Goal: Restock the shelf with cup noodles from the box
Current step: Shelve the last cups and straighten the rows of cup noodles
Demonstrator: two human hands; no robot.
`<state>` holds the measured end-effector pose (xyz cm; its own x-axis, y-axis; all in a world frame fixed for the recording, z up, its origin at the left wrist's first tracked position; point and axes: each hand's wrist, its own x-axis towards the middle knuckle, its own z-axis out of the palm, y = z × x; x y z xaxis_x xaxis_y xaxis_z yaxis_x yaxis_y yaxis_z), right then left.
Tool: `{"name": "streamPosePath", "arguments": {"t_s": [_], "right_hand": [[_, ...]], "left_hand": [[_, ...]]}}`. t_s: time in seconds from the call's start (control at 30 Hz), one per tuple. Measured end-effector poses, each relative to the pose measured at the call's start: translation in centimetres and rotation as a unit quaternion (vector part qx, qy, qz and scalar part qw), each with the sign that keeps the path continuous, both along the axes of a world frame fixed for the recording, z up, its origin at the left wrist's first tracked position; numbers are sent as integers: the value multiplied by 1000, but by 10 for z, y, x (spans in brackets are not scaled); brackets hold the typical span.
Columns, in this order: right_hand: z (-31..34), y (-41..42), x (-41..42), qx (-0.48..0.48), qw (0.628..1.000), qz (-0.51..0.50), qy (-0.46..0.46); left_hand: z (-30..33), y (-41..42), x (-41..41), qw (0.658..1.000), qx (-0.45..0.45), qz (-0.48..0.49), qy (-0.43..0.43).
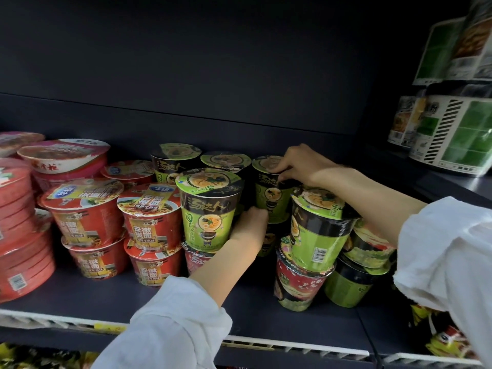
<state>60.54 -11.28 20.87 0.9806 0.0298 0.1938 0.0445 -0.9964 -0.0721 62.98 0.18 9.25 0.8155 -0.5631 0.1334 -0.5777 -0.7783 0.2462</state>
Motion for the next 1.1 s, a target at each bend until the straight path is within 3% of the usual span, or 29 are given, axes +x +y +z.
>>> {"name": "streamPosePath", "arguments": {"t_s": [0.23, 0.5, 0.67, 0.83, 1.1], "right_hand": [[5, -19, -8, 163, 987, -5, -2], [-1, -10, -10, 152, 988, -26, -1], [-2, 3, -39, 103, 992, -40, -53], [3, 11, -85, 53, 993, -74, -75], [-8, 24, -115, 71, 987, -145, -20]], "left_hand": [[-3, 1, -4, 999, 8, 10, -49], [-1, -3, 0, 995, 36, 12, -91], [1, 0, -16, 998, 42, 16, -38], [-5, 25, -35, 992, -59, -96, -60], [-7, 38, -49, 978, 21, -205, -41]]}}
